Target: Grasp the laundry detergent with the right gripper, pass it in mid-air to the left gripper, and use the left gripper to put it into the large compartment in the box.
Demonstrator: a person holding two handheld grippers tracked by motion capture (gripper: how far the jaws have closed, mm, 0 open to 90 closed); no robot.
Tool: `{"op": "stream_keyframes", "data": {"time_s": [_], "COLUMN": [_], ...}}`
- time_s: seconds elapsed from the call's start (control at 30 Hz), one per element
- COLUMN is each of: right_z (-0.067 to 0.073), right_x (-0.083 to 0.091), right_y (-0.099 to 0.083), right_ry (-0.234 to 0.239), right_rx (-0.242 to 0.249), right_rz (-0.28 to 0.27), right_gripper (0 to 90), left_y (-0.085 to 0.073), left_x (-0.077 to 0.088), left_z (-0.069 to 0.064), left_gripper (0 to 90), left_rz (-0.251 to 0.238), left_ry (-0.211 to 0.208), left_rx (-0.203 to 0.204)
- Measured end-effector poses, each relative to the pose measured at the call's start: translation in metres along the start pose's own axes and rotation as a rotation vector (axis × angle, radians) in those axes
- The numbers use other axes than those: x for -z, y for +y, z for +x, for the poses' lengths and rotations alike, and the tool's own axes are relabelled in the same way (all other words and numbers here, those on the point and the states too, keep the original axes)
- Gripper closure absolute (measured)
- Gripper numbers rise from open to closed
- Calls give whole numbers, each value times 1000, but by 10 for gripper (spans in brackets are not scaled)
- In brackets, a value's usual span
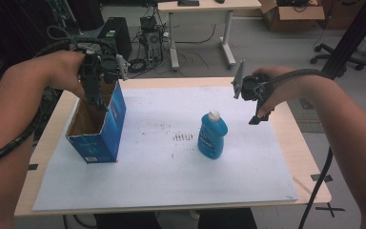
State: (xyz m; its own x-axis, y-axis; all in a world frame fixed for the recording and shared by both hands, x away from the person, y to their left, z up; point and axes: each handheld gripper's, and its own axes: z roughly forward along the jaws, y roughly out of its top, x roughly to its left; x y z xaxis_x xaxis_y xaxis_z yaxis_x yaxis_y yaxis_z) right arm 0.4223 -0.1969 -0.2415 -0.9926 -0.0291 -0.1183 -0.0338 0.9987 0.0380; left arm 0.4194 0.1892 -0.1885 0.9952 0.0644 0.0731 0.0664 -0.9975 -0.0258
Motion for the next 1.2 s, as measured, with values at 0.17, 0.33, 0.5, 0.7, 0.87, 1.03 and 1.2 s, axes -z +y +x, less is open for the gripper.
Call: {"op": "stream_keyframes", "data": {"time_s": [0.17, 0.33, 0.5, 0.7, 0.87, 1.03, 1.2], "right_z": [-3, -3, 0, 6, 11, 16, 22], "right_x": [-1, -2, -6, -9, -12, -17, -22], "right_y": [-2, -4, -3, -2, -3, -1, 0], "right_ry": [1, -1, 1, 2, 2, 6, 10], "right_rx": [-7, -12, -11, -4, -16, -6, -5], "right_rz": [-3, -3, -5, -11, -5, -6, -12], "right_gripper": [83, 83, 83, 82, 82, 79, 79], "left_y": [2, 3, 6, 10, 17, 28, 39], "left_x": [1, 3, 1, -5, -11, -19, -27], "left_z": [0, -1, -5, -13, -27, -43, -55], "left_gripper": [2, 2, 2, 2, 2, 2, 2], "left_rz": [3, -10, -8, -10, -13, -32, -33], "left_ry": [-2, 8, 0, -19, -28, -27, -47], "left_rx": [-9, -12, -22, -31, -48, -72, -104]}}
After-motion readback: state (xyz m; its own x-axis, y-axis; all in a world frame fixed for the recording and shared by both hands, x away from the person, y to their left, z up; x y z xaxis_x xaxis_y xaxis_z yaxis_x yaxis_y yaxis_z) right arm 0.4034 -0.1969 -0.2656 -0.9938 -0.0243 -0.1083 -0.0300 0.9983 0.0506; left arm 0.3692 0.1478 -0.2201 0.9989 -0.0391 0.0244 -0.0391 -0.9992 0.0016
